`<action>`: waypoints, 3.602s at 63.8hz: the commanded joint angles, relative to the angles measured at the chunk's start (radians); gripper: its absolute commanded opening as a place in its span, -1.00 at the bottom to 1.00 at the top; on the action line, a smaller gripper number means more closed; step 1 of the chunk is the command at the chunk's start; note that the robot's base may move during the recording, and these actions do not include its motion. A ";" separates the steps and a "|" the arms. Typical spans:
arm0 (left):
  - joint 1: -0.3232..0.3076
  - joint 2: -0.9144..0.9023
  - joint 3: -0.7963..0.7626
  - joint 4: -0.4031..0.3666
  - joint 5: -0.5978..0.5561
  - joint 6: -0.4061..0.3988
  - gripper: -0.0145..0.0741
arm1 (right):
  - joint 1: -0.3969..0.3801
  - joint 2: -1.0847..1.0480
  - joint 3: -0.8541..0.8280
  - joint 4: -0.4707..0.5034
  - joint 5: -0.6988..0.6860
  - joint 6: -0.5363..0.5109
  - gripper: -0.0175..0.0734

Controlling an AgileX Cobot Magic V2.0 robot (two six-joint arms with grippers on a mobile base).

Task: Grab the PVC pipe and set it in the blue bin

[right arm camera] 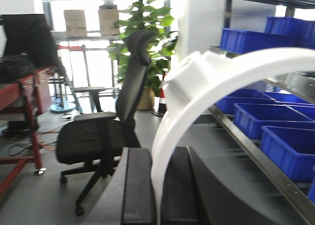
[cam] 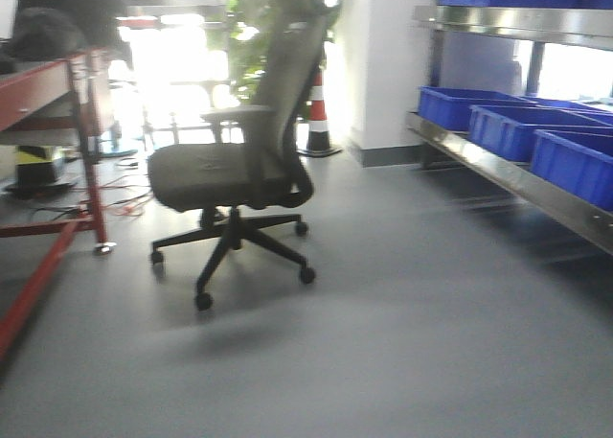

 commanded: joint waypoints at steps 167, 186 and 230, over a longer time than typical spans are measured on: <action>0.003 -0.005 -0.005 0.002 -0.027 -0.002 -0.88 | -0.002 -0.005 0.001 -0.009 -0.040 -0.005 -0.98; 0.003 -0.002 -0.005 0.002 -0.027 -0.002 -0.88 | -0.002 -0.005 0.001 -0.009 -0.044 -0.005 -0.98; 0.003 -0.003 -0.005 0.002 -0.034 -0.002 -0.88 | -0.002 -0.005 0.001 -0.009 -0.094 -0.005 -0.98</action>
